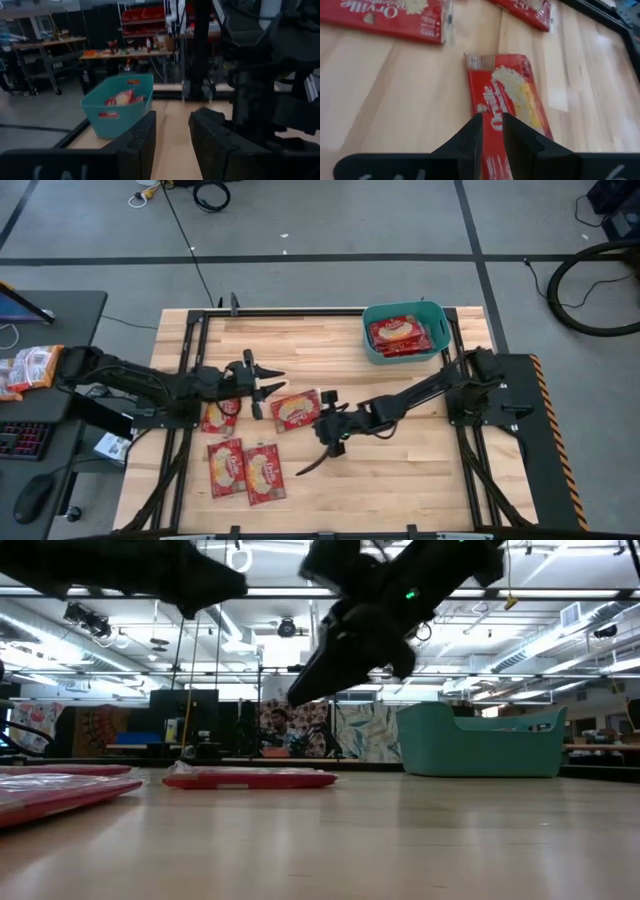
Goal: Sort popcorn bags into baskets
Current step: Put the red popcorn bag into the green bin
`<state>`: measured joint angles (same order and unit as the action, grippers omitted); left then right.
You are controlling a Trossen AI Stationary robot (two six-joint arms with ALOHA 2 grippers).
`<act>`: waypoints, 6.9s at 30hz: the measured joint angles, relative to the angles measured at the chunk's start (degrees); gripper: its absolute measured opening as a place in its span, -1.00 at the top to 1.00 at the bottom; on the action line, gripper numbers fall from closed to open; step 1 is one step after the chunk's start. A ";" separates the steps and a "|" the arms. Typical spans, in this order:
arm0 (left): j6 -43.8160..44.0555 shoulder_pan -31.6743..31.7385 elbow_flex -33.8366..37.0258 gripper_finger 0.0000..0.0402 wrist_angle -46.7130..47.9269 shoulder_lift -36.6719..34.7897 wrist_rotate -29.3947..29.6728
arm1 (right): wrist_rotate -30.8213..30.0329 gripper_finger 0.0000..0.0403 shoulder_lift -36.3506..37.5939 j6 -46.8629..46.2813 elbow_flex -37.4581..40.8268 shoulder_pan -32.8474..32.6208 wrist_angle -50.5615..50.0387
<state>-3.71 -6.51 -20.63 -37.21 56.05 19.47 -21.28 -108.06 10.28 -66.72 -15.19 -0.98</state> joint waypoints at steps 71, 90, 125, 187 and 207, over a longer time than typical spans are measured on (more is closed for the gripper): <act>3.00 -8.82 0.42 0.37 17.60 -10.08 6.83 | -24.35 0.98 2.74 9.74 -9.35 5.09 -29.19; 3.00 -8.80 0.42 0.37 17.58 -10.08 6.83 | -37.77 0.98 28.22 -10.44 6.99 11.05 -58.89; 3.02 -8.80 0.42 0.37 16.98 -10.05 6.83 | -27.35 0.48 43.65 17.04 24.65 30.03 -20.88; 43.55 0.99 -4.95 0.37 39.55 21.75 -5.19 | 6.36 0.48 22.02 -2.56 20.94 -1.63 13.01; 36.47 5.71 -5.00 0.37 39.38 19.47 -4.65 | 4.84 0.48 22.02 -2.58 20.94 -1.60 12.55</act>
<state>32.75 -0.80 -25.63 2.17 75.52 14.83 -16.45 -86.04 7.70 -45.78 -16.80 11.57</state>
